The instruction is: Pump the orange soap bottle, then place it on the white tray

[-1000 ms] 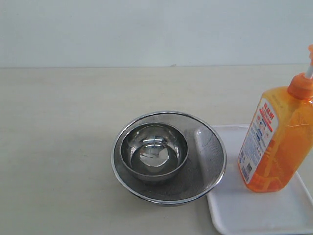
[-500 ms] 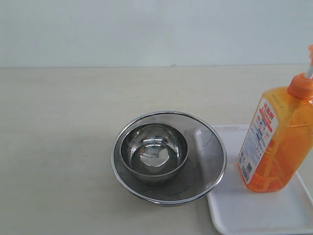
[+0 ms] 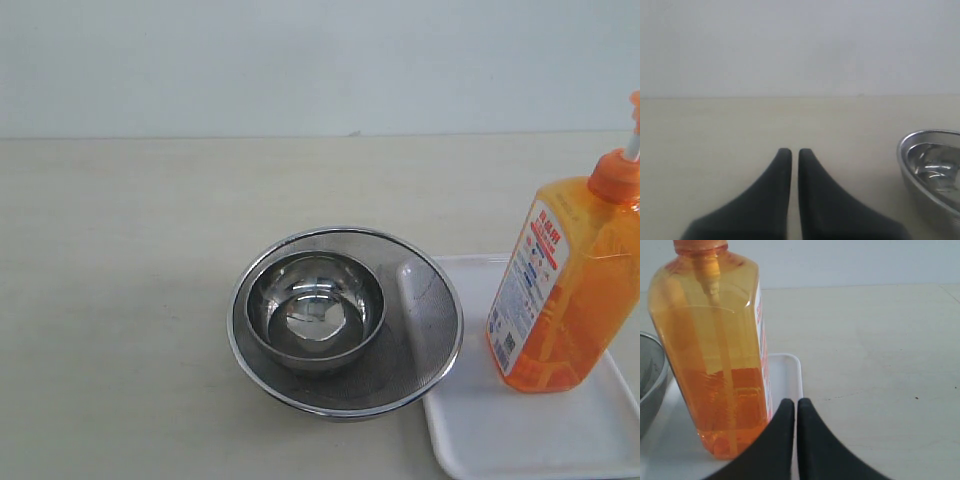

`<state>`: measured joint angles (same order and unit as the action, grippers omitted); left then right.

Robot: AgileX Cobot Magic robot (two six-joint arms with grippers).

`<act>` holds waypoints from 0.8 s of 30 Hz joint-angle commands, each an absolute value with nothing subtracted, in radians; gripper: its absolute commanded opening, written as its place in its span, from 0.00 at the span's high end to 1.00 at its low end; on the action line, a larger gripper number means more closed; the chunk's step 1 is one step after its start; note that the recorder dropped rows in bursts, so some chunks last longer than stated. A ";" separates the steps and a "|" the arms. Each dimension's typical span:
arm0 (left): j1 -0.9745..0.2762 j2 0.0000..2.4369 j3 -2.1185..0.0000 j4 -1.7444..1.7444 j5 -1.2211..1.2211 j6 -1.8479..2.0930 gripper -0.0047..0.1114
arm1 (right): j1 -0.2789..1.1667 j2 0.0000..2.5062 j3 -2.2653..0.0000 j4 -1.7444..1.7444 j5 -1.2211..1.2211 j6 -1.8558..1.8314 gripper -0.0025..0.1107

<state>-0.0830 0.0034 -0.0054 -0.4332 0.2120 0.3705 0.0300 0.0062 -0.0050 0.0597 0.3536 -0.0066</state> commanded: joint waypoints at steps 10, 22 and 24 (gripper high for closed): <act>0.027 0.000 0.000 -0.188 0.299 0.112 0.92 | 0.029 0.000 0.000 0.056 0.341 -0.009 0.98; 0.026 0.000 0.000 -0.196 0.300 0.008 0.92 | 0.029 0.000 0.000 0.056 0.345 -0.006 0.98; 0.026 0.000 0.000 -0.192 0.300 0.000 0.92 | 0.029 0.000 0.000 0.056 0.347 -0.006 0.98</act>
<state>0.0223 0.0034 -0.0038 -0.1941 0.2945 0.0215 0.0300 0.0062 -0.0050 0.0597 0.3536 -0.0066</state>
